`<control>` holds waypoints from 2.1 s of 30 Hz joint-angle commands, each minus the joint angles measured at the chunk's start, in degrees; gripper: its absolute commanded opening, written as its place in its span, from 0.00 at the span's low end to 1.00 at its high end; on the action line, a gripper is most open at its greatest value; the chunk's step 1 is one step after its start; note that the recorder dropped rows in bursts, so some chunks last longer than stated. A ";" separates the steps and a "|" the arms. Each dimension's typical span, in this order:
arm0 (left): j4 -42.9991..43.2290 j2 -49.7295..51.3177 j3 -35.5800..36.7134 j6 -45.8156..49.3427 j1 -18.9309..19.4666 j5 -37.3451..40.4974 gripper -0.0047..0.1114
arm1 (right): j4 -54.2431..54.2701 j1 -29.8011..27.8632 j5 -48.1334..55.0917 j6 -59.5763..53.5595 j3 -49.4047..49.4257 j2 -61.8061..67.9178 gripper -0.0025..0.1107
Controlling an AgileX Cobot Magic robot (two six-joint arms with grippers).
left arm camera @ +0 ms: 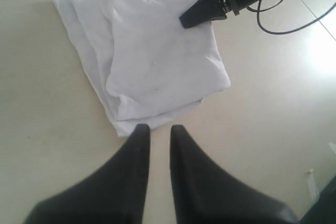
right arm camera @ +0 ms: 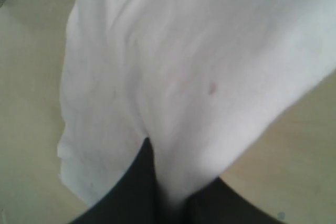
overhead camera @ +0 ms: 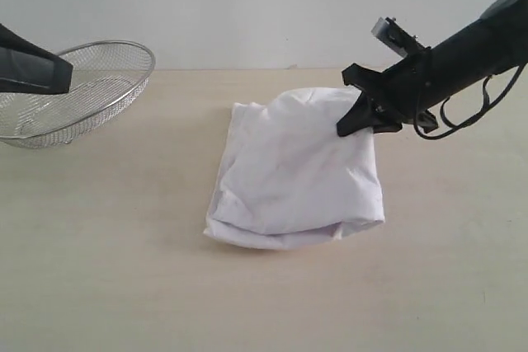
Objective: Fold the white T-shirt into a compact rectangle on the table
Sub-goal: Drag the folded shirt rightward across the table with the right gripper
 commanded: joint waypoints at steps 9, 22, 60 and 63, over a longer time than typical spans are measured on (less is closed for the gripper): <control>-0.03 -2.61 0.35 0.70 -0.34 0.77 0.16 | -14.43 -6.07 11.70 10.04 -25.84 15.14 0.02; -0.03 -2.61 0.35 0.82 -0.34 -1.14 0.16 | -15.30 -11.58 14.05 11.70 -37.31 20.52 0.02; -0.03 -2.61 0.35 1.69 -0.34 -0.80 0.16 | -22.06 -14.76 11.97 12.67 -41.38 23.04 0.05; -0.03 -2.61 0.35 1.69 -0.34 -0.80 0.16 | -23.10 -14.28 11.49 13.44 -41.38 23.04 0.41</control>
